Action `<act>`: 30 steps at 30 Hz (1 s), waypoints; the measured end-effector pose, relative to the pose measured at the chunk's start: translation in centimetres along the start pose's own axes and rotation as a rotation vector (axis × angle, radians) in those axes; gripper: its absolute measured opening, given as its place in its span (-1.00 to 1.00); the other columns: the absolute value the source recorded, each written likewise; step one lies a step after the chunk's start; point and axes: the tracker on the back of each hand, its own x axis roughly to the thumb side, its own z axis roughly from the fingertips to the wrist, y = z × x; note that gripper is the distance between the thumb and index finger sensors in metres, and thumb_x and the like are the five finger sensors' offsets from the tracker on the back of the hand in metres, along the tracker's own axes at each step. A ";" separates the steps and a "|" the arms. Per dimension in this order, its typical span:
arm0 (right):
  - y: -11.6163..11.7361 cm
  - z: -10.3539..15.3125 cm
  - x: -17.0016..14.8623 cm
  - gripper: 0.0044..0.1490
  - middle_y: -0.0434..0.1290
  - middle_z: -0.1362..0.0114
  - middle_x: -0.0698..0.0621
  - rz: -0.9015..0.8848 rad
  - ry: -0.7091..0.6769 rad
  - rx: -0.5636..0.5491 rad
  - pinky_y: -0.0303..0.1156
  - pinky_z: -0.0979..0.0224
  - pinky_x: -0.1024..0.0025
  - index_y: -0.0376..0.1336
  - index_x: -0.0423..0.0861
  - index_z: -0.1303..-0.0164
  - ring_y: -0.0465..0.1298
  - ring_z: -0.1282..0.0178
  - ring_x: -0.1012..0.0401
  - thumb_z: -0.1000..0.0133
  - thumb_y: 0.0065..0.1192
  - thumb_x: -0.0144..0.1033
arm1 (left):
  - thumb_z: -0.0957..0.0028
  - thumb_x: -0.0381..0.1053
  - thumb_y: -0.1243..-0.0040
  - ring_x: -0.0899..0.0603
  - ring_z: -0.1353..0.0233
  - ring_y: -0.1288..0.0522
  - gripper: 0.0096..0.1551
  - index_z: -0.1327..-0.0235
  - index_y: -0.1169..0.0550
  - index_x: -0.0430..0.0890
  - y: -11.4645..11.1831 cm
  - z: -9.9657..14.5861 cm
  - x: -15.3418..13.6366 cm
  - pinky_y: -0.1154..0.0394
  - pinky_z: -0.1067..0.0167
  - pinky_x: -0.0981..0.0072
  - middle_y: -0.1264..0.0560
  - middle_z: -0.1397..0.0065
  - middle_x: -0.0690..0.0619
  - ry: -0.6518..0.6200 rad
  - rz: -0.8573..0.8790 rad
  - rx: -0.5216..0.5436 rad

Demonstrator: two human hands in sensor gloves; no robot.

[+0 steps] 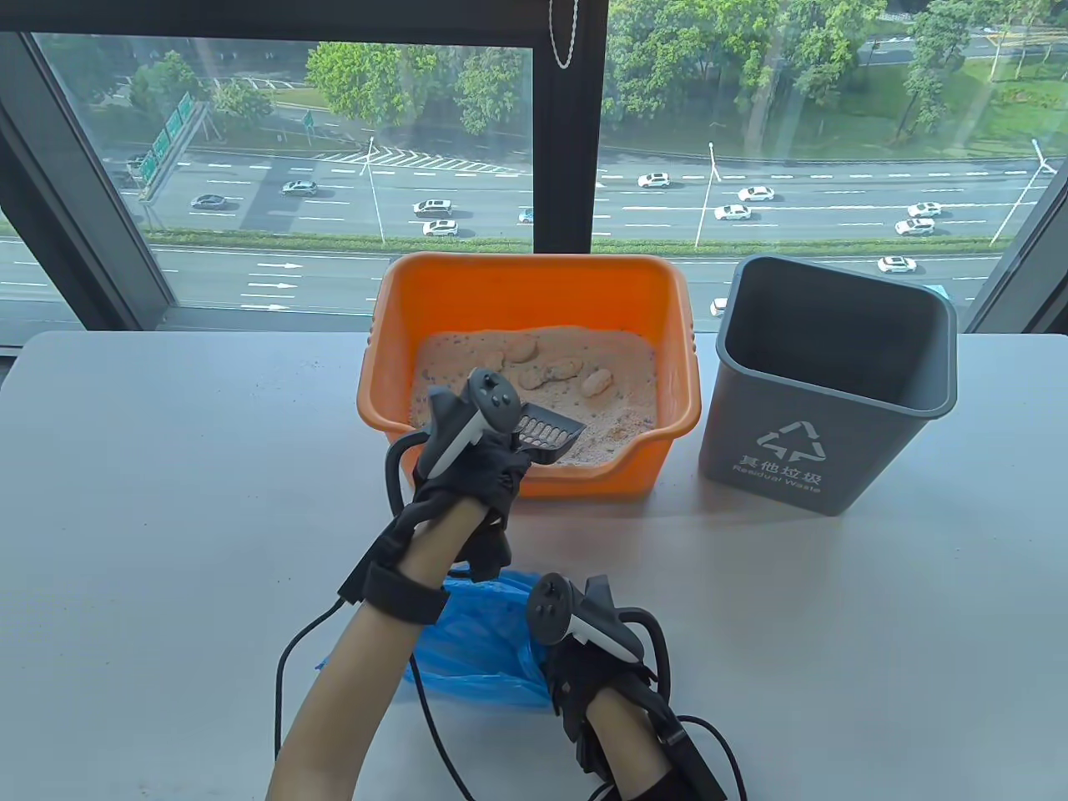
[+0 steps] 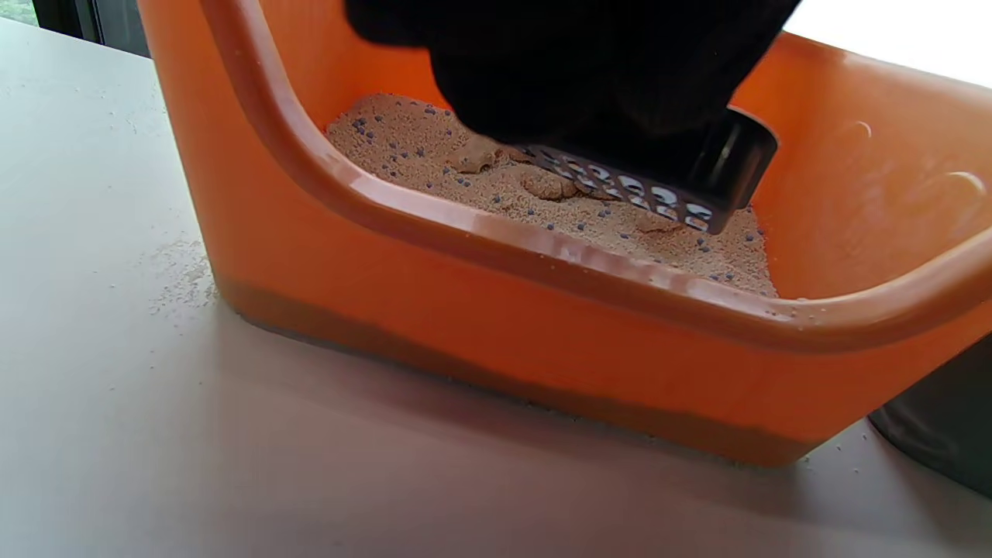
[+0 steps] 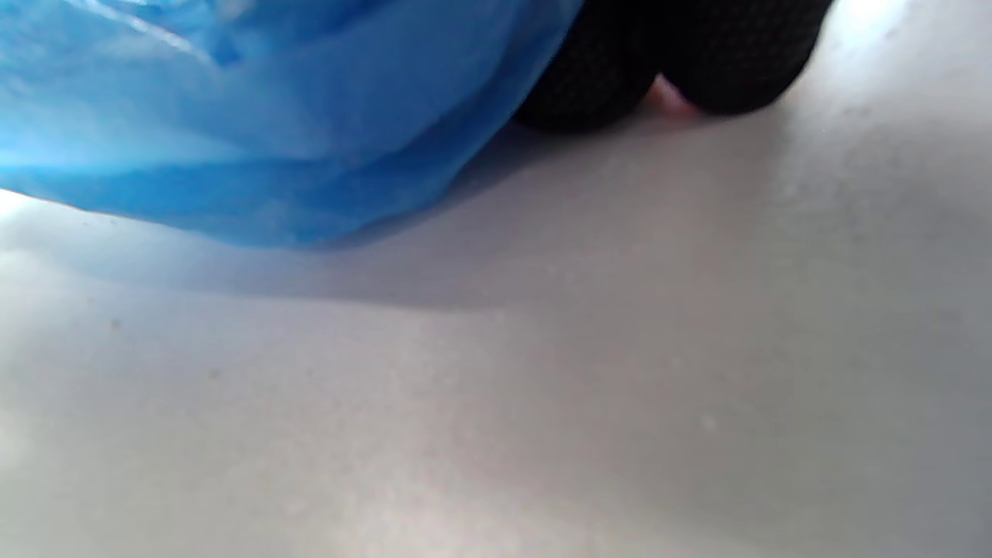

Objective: Scoop cat litter

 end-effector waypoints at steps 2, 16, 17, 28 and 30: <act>0.0 0.0 0.0 -0.11 0.07 -0.42 -0.22 -0.003 0.000 -0.001 0.42 -0.05 0.28 0.00 0.01 -0.43 0.44 0.03 0.23 0.06 0.38 -0.27 | -0.08 0.20 -0.25 0.16 0.56 -0.55 -0.30 -0.39 -0.40 -0.13 -0.3 -1.6 1.0 -0.55 0.55 0.38 -0.66 0.17 0.09 0.016 -0.014 -0.020; 0.2 -0.3 0.0 -0.12 0.09 -0.38 -0.28 -0.044 -0.013 -0.022 0.42 0.00 0.29 -0.01 -0.01 -0.43 0.43 0.07 0.24 0.05 0.35 -0.28 | -0.07 0.18 -0.25 0.11 0.42 -0.56 -0.30 -0.42 -0.32 -0.02 -3.9 -10.7 5.3 -0.55 0.35 0.28 -0.61 0.07 0.09 0.016 -0.017 -0.120; 0.2 -0.3 0.0 -0.12 0.09 -0.37 -0.28 -0.047 -0.014 -0.023 0.42 0.01 0.30 -0.01 -0.01 -0.43 0.43 0.07 0.24 0.05 0.34 -0.28 | -0.07 0.17 -0.24 0.11 0.40 -0.56 -0.30 -0.43 -0.31 -0.01 -4.1 -11.2 5.7 -0.55 0.32 0.27 -0.60 0.06 0.09 0.007 -0.008 -0.121; 0.3 -0.3 -0.1 -0.12 0.09 -0.37 -0.27 -0.056 -0.020 -0.022 0.42 0.01 0.31 -0.01 0.00 -0.43 0.43 0.07 0.25 0.05 0.35 -0.27 | -0.08 0.16 -0.18 0.12 0.30 -0.56 -0.29 -0.45 -0.22 0.04 -2.7 -10.0 5.4 -0.55 0.19 0.24 -0.55 0.03 0.11 -0.156 0.189 -0.085; 0.3 -0.3 -0.1 -0.12 0.09 -0.37 -0.26 -0.055 -0.020 -0.021 0.42 0.01 0.32 -0.02 0.00 -0.44 0.43 0.07 0.25 0.05 0.34 -0.26 | -0.08 0.16 -0.17 0.12 0.30 -0.56 -0.29 -0.45 -0.22 0.04 -1.5 -8.6 4.4 -0.55 0.19 0.25 -0.55 0.02 0.12 -0.165 0.263 0.002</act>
